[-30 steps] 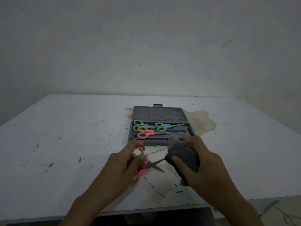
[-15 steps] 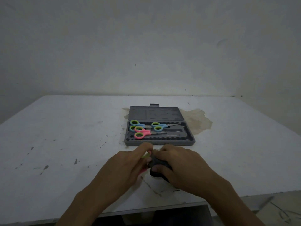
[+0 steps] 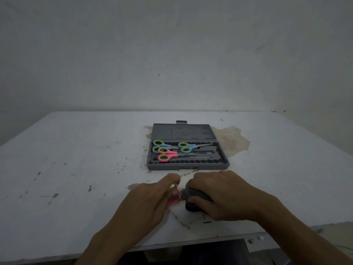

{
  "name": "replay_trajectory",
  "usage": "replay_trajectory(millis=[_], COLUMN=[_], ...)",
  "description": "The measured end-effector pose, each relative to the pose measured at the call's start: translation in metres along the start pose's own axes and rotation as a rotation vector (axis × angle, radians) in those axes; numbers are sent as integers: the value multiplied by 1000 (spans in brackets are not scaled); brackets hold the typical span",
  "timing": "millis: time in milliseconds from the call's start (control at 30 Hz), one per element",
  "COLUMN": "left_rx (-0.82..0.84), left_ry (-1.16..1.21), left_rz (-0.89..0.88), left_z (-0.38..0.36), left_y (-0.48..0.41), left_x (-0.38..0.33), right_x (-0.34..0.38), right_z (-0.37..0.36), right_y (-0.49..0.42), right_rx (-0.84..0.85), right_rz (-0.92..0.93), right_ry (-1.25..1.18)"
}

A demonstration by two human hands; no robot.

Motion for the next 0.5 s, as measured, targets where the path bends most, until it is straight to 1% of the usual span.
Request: replay_trajectory(millis=[100,133,200,267,333,400,500], left_rx=[1,1,-55,-150,-229,-244,-266], left_ry=[-33,-14,84,247,311,368,425], left_rz=[-13,12,121,241,269,284,313], left_z=[-1,2,14,28,35,30,21], left_y=[-1,-1,3,8,11,10,8], left_x=[-5,-4,4,16,18,14,7], right_x=[-11,-18,-38,-58,-63,-51,-27], right_z=[0,1,3,4,2,-1,-13], right_y=[9,15,30,47,54,52,41], right_rx=[25,33,47,9,-137,-346,-593], right_rz=[-17,-43,-139,-263,-321,-337,-377], right_ry=[-14,-4,34,-8,-217,-480,-730])
Point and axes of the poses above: each hand's wrist, its own y-axis away from the middle knuckle, its own z-axis out of the back of the hand, x = y × z, the point moved 5 cm from there along -y, towards the middle knuckle, and after that the axes turned 7 degrees about x, right-handed, at the moved point
